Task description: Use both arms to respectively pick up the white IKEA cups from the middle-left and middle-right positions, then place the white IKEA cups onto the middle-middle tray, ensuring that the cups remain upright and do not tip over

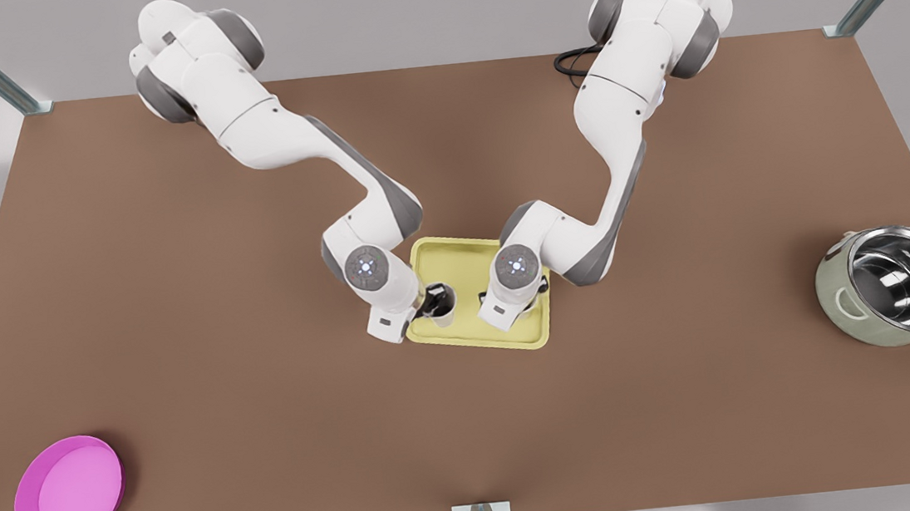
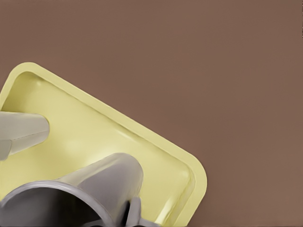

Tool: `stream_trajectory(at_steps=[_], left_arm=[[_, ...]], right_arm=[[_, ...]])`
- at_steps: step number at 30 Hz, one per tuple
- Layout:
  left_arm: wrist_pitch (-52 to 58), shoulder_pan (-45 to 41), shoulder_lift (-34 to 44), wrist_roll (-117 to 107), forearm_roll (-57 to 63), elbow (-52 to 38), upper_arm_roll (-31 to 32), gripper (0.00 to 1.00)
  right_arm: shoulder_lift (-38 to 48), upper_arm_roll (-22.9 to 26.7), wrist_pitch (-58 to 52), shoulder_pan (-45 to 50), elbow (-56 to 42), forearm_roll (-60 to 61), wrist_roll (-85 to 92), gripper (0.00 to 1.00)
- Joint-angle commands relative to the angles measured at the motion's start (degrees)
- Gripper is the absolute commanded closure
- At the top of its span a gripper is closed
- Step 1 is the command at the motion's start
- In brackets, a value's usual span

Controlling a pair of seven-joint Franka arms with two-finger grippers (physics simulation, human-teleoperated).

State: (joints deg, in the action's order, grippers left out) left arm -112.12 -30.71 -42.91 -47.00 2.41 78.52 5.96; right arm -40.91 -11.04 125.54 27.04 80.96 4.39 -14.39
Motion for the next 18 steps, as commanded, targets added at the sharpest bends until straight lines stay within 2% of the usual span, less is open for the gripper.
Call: stream_trajectory(at_steps=[1,5,6,8,9,10,12,13,14,15,18], left_arm=[[0.67,0.04,0.1,-13.99,0.49,-0.03,0.02,0.0],[1.2,0.39,0.45,-13.91,0.4,-0.12,0.02,0.0],[8.92,1.0,1.68,-13.64,0.31,-2.57,-0.07,0.0],[29.14,2.67,1.95,-11.36,-0.74,-15.41,-0.16,0.0],[36.26,5.13,2.65,-6.1,-1.1,-20.5,0.19,0.0],[40.57,9.08,5.81,3.39,-1.1,-23.5,0.19,0.0],[45.23,20.78,12.23,36.0,0.48,-23.59,0.19,0.0],[46.9,21.39,13.55,42.34,3.3,-23.59,0.11,0.0],[44.89,20.78,19.16,43.31,4.0,-18.42,-1.73,0.0],[34.17,17.44,29.36,43.22,3.74,-2.25,-4.9,0.0],[34.16,17.7,26.91,43.57,3.21,-2.58,-5.52,0.0]], right_arm=[[-0.39,-0.04,3.3,0.12,0.16,-0.96,-31.58,0.76],[-0.92,-0.04,3.21,0.12,1.13,-1.31,-31.49,0.76],[-1.18,-0.04,3.21,0.2,1.13,-1.31,-31.49,0.76],[-1.71,-0.04,3.3,0.29,1.04,-1.22,-31.58,0.75],[-1.8,-0.04,3.21,0.29,1.13,-1.14,-31.58,0.5],[-2.24,-0.13,3.21,0.29,1.04,-1.14,-31.49,0.0],[-2.33,-0.13,3.21,0.2,0.95,-1.31,-31.49,0.0],[-2.33,-0.13,3.21,0.12,0.95,-1.31,-31.4,0.0],[-2.24,-0.13,3.21,-0.06,0.95,-1.31,-31.05,0.0],[-2.33,-0.13,3.13,-0.32,1.04,-1.31,-30.53,0.0],[-2.24,-0.13,2.95,-0.59,1.04,-1.31,-30.52,0.0]])
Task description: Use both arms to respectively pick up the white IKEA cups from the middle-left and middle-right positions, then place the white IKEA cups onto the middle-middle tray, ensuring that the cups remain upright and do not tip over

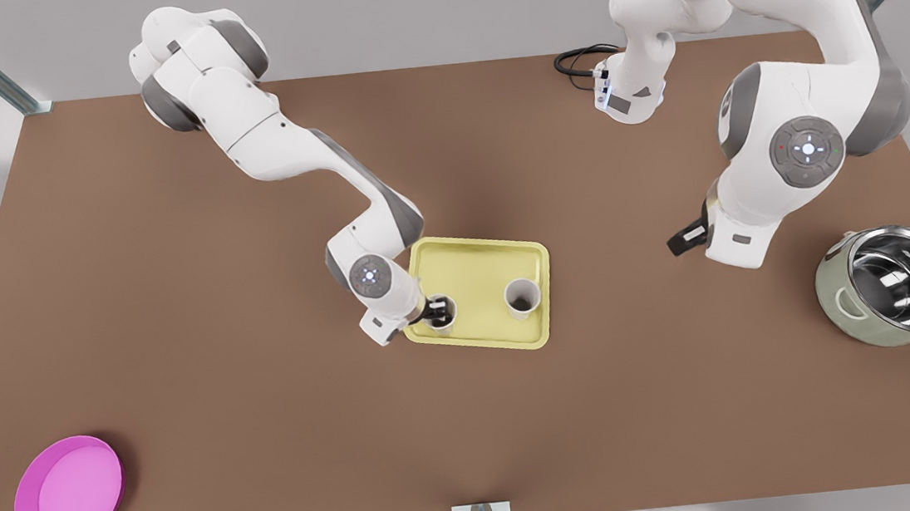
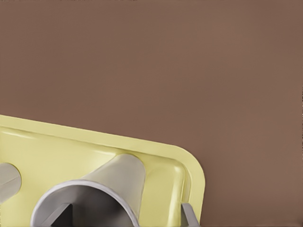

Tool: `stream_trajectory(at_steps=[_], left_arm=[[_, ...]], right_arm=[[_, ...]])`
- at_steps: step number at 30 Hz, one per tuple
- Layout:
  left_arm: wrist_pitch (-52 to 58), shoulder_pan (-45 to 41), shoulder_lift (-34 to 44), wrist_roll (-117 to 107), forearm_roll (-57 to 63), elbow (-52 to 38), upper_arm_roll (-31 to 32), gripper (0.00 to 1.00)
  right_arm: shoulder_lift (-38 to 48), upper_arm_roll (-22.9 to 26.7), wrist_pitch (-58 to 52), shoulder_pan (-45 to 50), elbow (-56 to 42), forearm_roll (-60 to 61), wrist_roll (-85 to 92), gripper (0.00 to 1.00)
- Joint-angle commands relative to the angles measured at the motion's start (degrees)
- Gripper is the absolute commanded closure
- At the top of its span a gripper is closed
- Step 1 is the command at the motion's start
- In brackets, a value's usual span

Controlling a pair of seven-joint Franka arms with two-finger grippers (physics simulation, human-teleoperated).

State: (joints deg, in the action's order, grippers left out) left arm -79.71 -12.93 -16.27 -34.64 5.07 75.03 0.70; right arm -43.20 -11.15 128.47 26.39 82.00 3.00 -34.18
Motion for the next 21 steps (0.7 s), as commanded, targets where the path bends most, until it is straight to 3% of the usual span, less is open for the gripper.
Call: stream_trajectory(at_steps=[1,5,7,9,11,16,21], left_arm=[[1.75,0.01,0.01,31.21,0.12,0.9,-0.26,0.0],[1.75,0.54,-0.16,31.3,-1.02,0.99,-0.26,0.0],[1.75,1.33,-0.16,31.3,-2.26,0.99,-0.26,0.0],[1.75,1.51,-0.16,31.3,-2.34,0.99,-0.26,0.0],[1.75,1.95,-0.16,31.39,-2.43,0.99,-0.26,0.0],[1.75,2.12,-0.25,32.26,-3.22,0.99,-0.35,0.0],[1.66,2.91,-1.31,32.26,-3.13,0.99,-0.35,0.0]], right_arm=[[0.14,-0.01,-0.5,-0.29,0.0,-0.09,-10.65,0.0],[7.34,-0.36,-13.5,-7.66,-1.05,0.43,-1.17,0.0],[9.63,0.07,-25.1,-18.47,-1.41,0.08,12.53,0.0],[6.29,3.06,-26.69,-29.56,-4.74,-3.43,34.0,0.0],[10.59,5.61,-27.13,-29.29,-5.62,-11.79,34.44,0.0],[29.4,5.61,-41.72,-31.76,-3.86,-7.65,38.75,0.0],[32.48,5.26,-45.32,-31.76,-4.22,-7.3,37.25,0.0]])
